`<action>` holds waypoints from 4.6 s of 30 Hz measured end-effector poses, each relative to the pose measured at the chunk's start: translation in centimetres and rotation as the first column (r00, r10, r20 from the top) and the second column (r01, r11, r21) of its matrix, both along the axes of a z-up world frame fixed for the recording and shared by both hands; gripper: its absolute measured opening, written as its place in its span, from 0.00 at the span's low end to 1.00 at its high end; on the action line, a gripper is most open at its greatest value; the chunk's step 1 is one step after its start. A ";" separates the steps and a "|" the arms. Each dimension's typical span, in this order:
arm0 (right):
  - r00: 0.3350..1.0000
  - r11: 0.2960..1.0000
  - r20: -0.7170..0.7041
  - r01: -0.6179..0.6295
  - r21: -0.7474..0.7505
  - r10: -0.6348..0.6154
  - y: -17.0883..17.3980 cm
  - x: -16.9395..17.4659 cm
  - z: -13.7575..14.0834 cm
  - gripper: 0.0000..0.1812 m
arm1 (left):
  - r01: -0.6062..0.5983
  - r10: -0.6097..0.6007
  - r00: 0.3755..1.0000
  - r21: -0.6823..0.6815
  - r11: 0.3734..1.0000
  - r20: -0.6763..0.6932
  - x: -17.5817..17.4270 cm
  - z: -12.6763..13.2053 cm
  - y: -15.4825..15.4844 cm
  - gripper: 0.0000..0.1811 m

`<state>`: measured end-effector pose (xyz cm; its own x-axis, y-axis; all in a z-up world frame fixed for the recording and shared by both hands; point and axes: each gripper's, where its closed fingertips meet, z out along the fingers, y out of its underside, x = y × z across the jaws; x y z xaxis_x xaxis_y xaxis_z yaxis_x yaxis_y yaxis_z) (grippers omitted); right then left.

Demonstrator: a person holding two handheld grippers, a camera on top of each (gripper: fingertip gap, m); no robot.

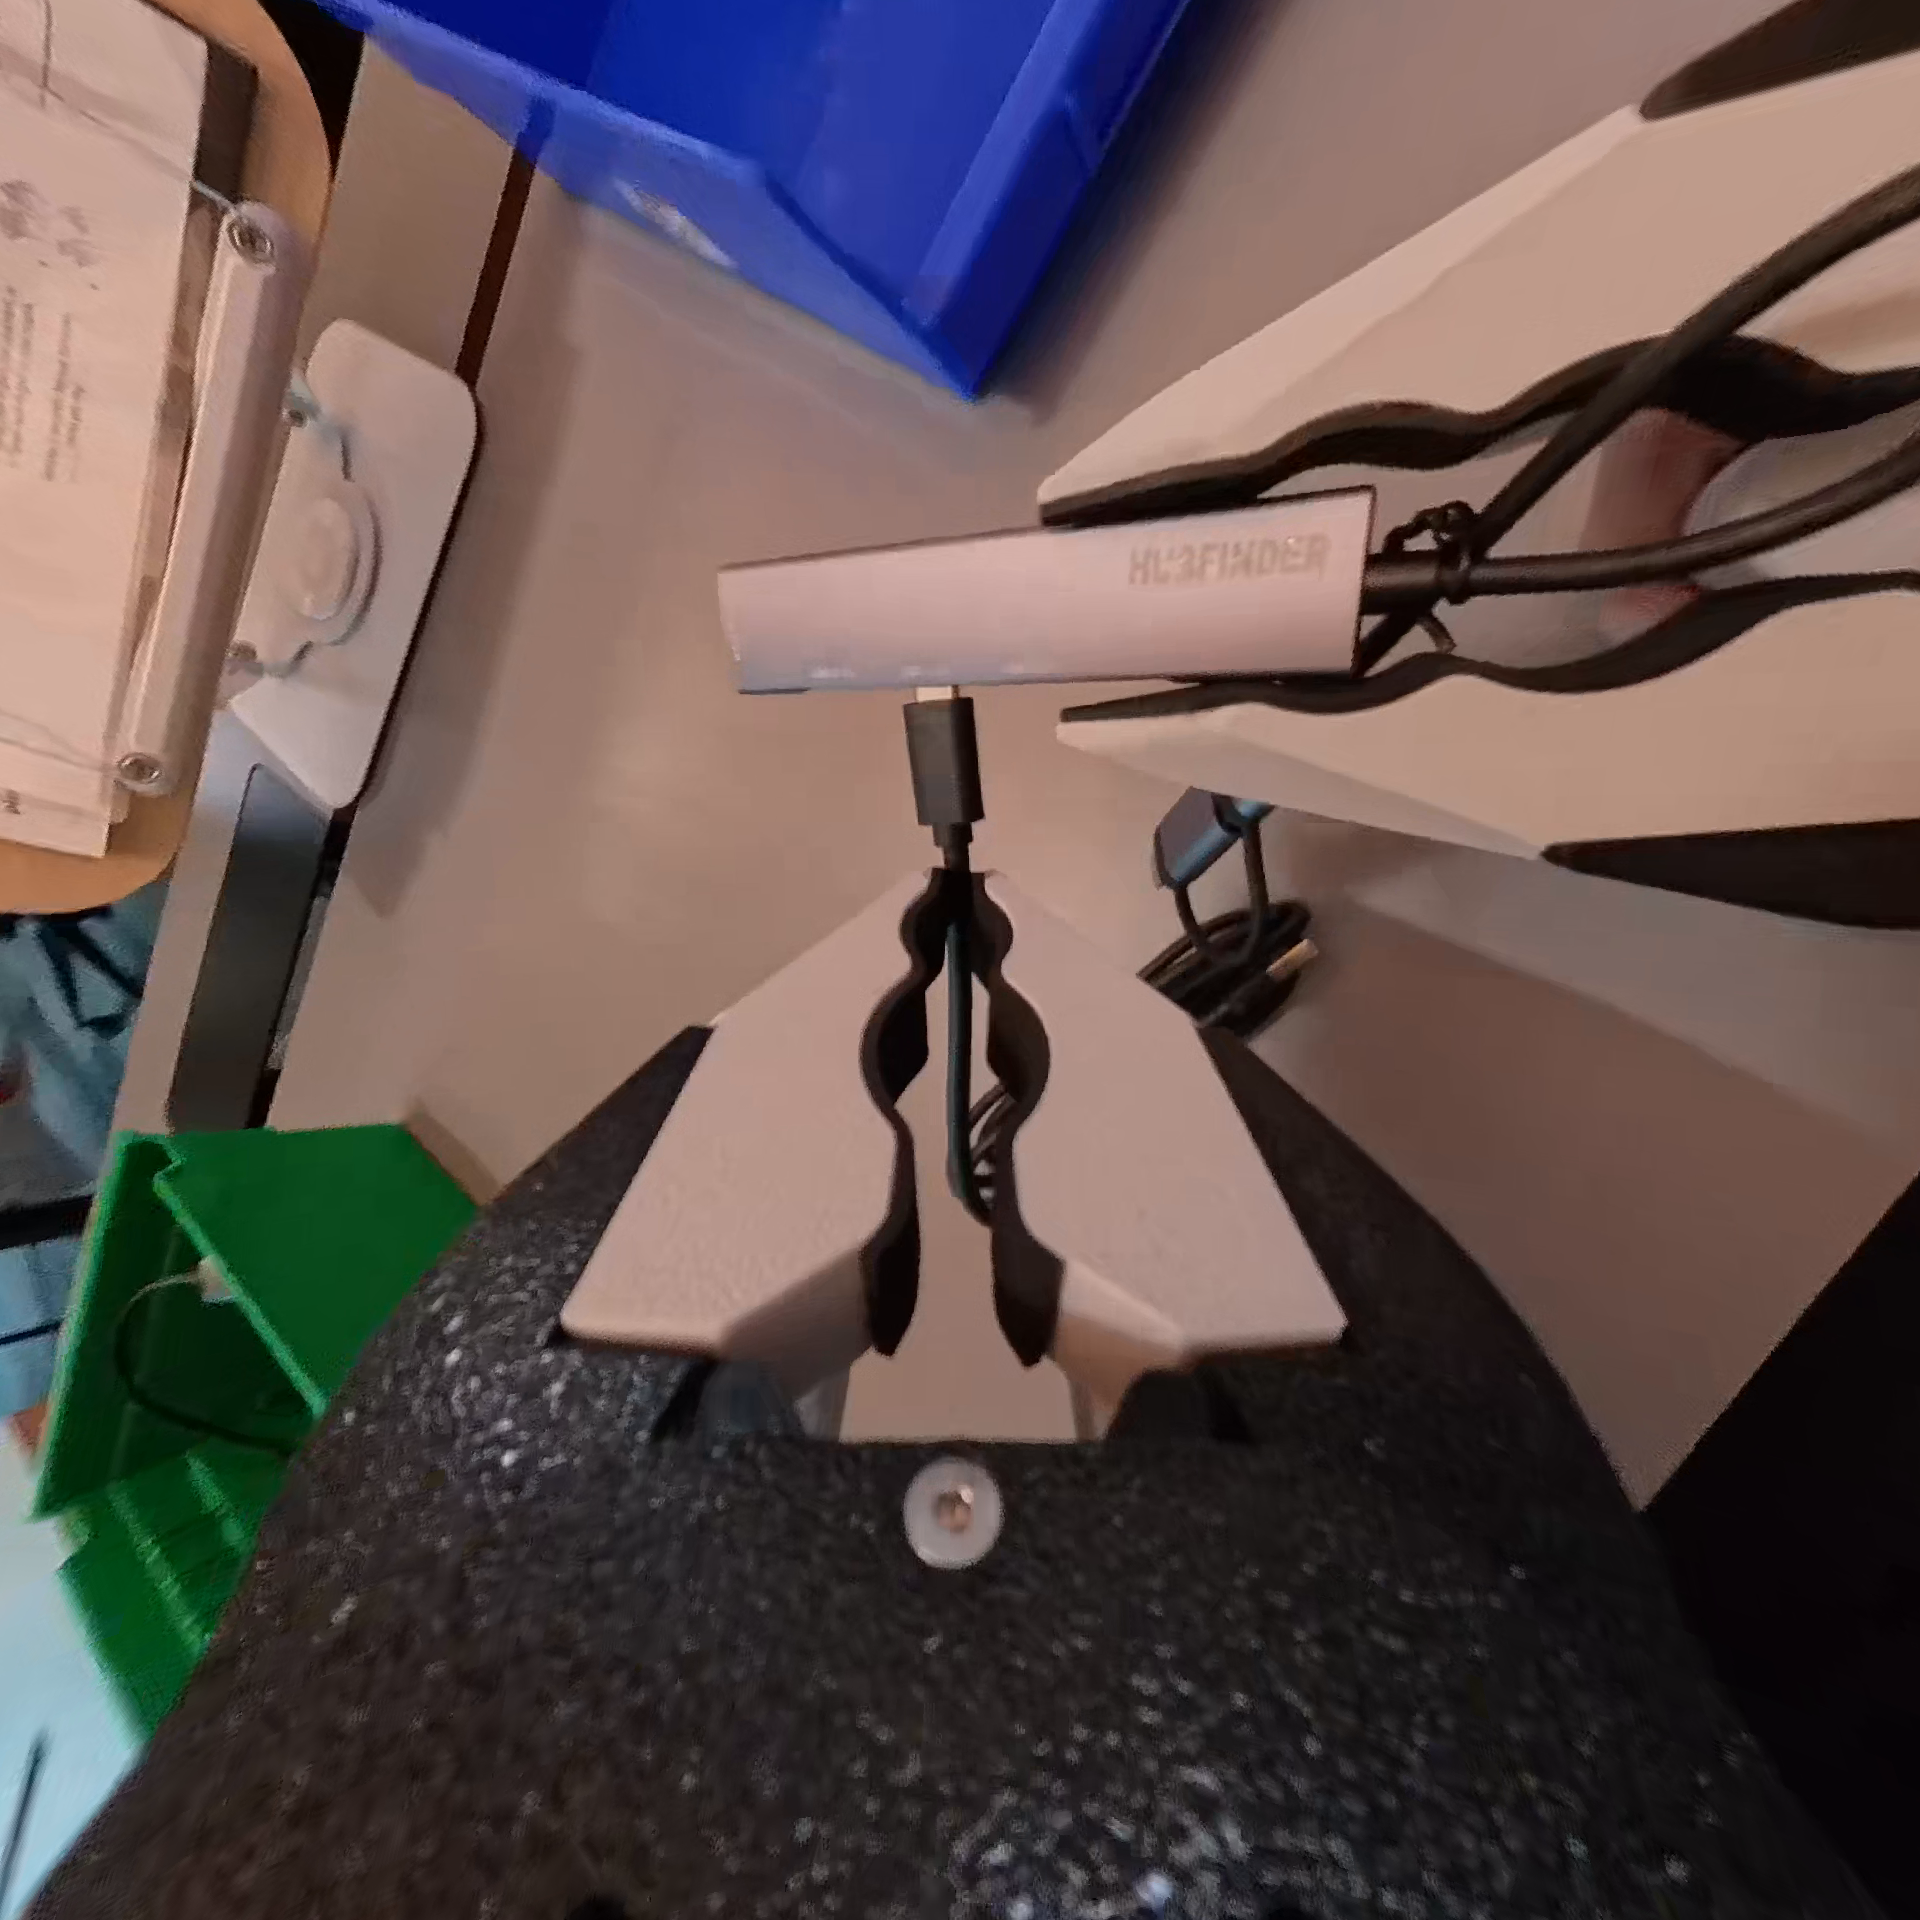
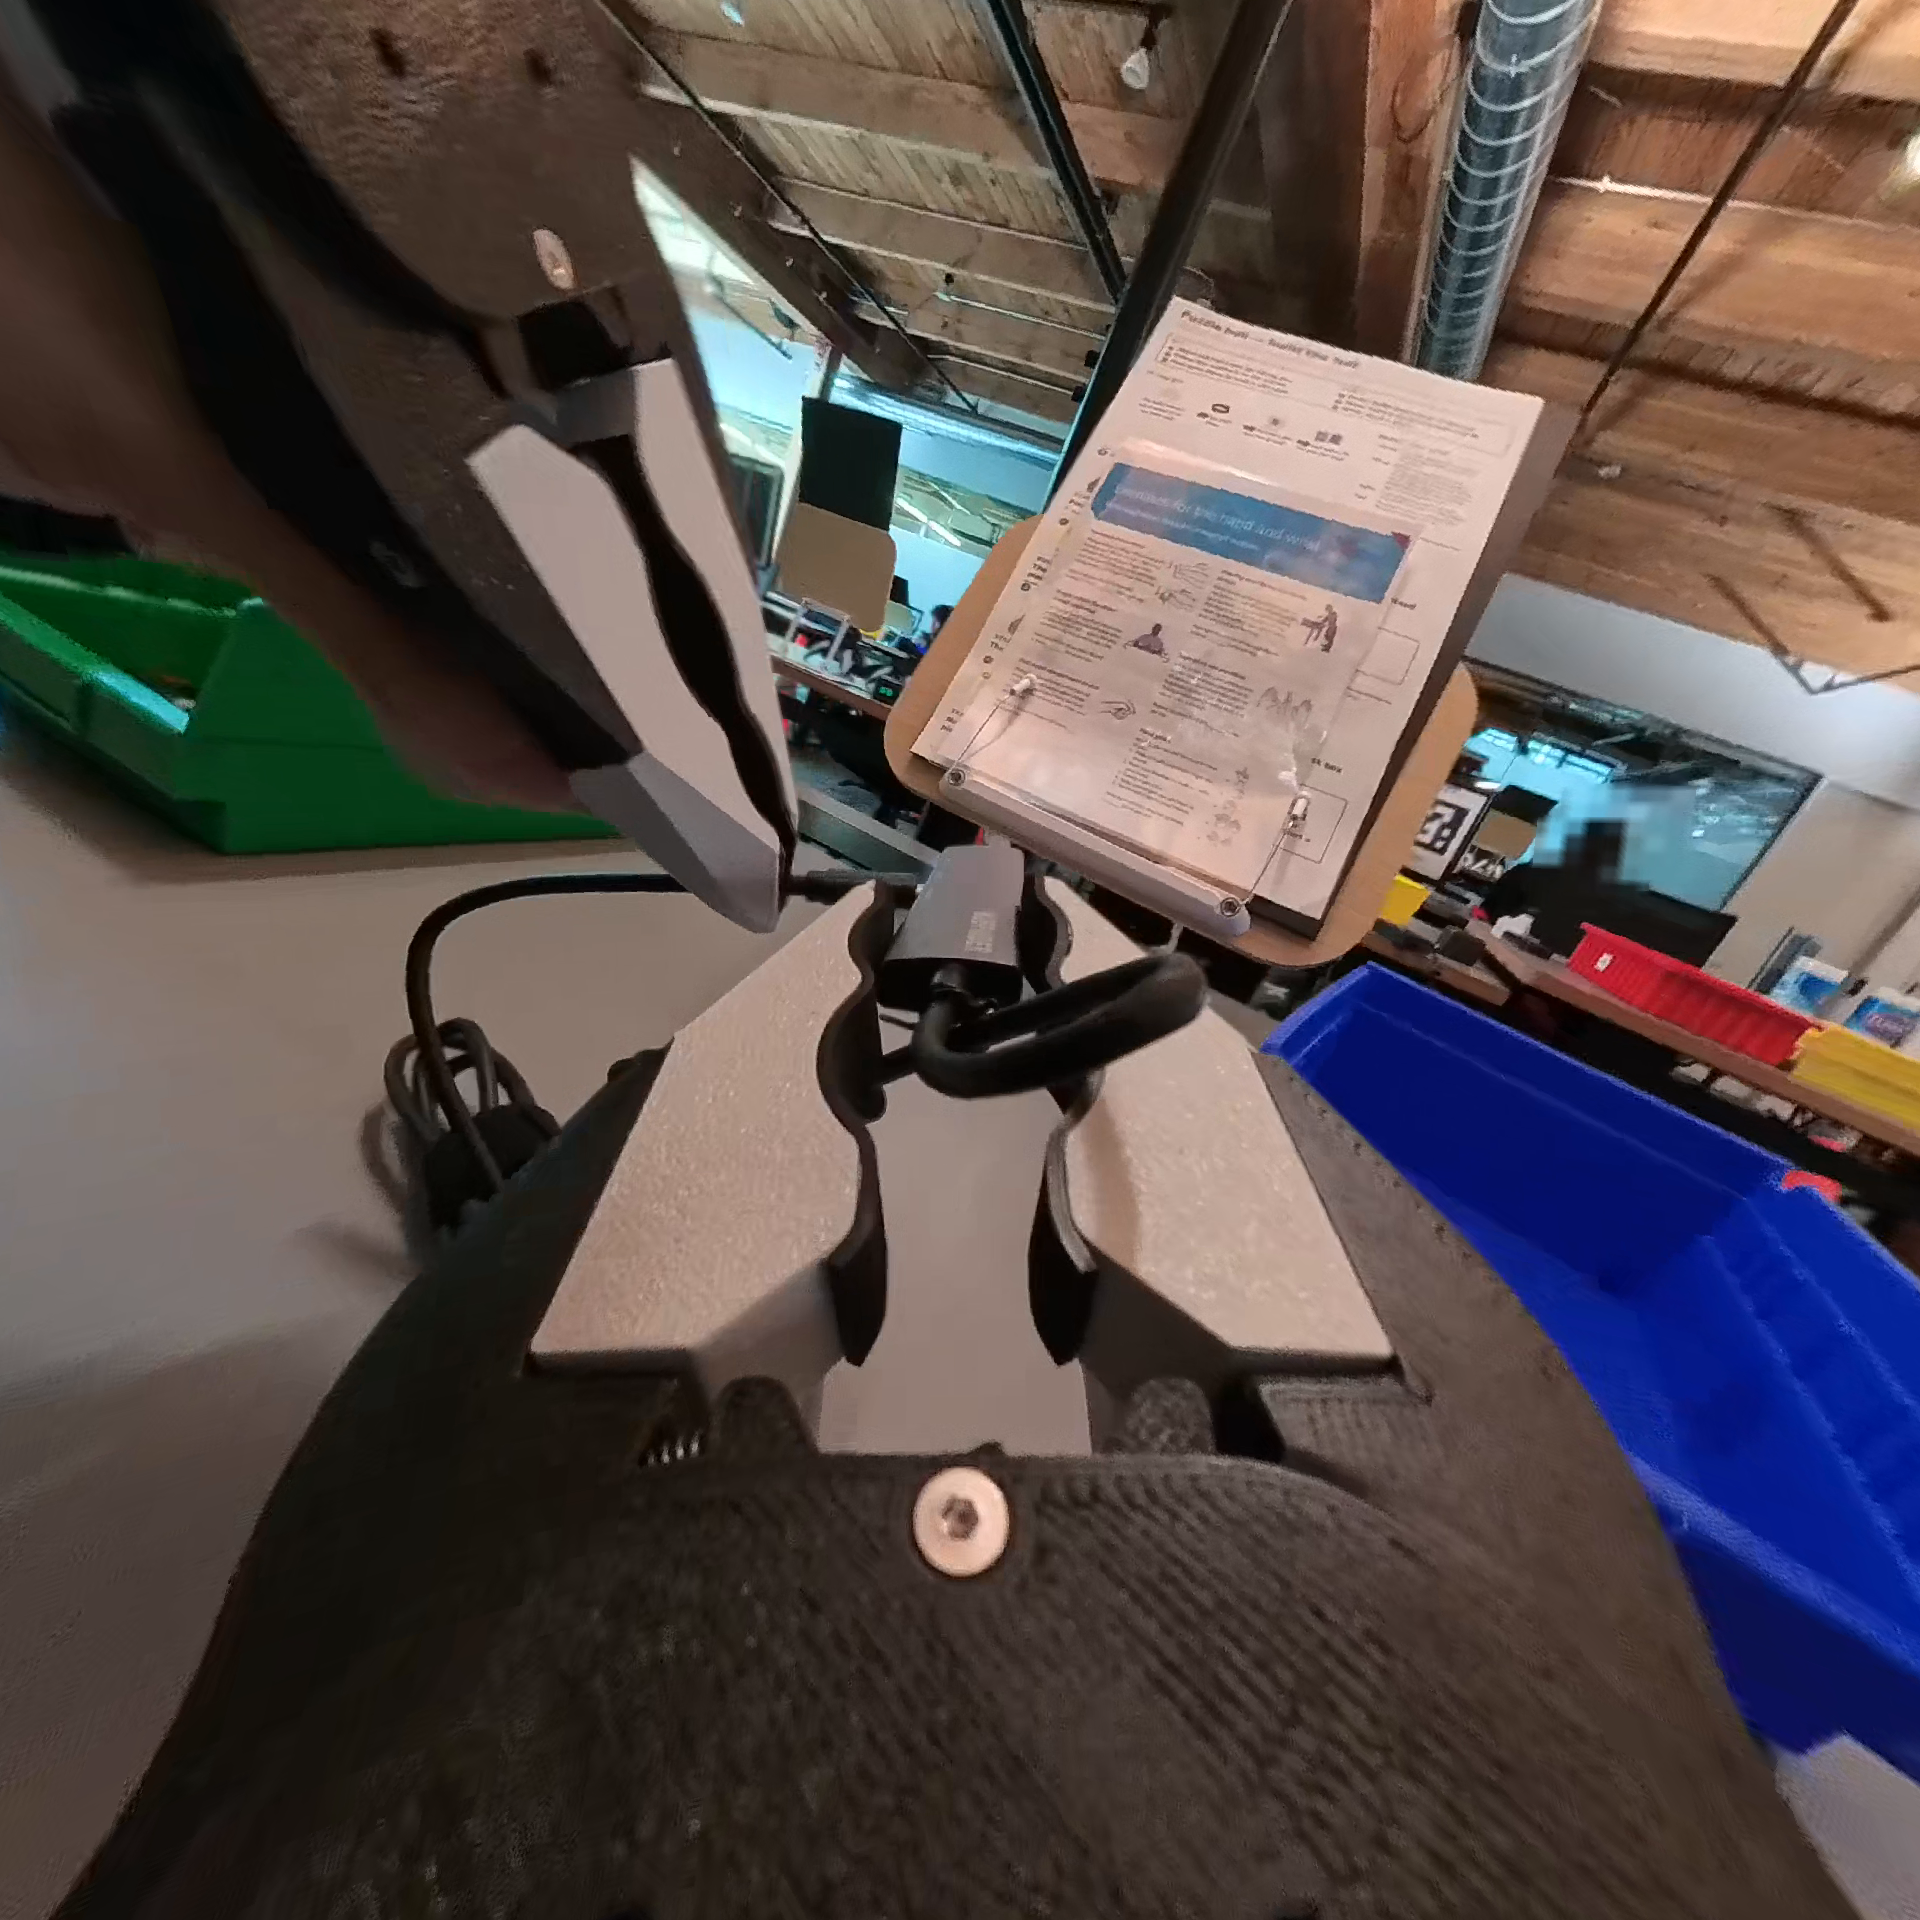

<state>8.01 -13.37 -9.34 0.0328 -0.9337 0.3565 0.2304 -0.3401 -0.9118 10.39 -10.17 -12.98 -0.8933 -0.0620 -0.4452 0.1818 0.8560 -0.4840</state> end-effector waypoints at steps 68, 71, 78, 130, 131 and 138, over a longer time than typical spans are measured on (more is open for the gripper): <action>0.973 0.972 -0.186 -0.171 -0.162 0.141 0.4 0.5 -2.4 0.24 | -0.470 -0.468 0.091 -0.452 0.758 -0.879 -0.9 2.5 -3.4 0.03; 0.964 0.968 -0.185 -0.215 -0.129 0.189 0.7 0.2 -2.7 0.15 | -0.456 -0.464 0.108 -0.459 0.763 -0.879 -1.2 2.6 -3.7 0.03; 0.972 0.969 -0.153 -0.199 -0.144 0.177 0.7 0.2 -2.2 0.14 | -0.479 -0.480 0.065 -0.450 0.754 -0.875 -1.0 2.9 -4.0 0.03; 0.947 0.987 -0.298 -0.085 0.136 0.122 -0.7 1.4 -4.1 0.13 | 0.133 -0.130 0.991 -0.490 0.862 0.041 0.3 0.5 -2.0 0.05; 0.950 0.985 -0.289 -0.080 0.156 0.123 -0.8 1.5 -4.1 0.14 | 0.127 -0.129 0.991 -0.489 0.863 0.030 0.3 0.3 -2.1 0.05; 0.946 0.977 -0.294 -0.083 0.199 0.140 -3.3 0.8 -3.1 0.13 | 0.108 -0.137 0.991 -0.551 0.827 -0.011 0.1 2.3 -0.3 0.18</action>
<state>8.82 -16.64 -12.48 0.2208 -0.9655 0.1384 -0.0406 -0.1508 -0.9877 10.53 -10.48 -10.70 -0.9292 -0.1716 -0.3272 0.2315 0.4198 -0.8776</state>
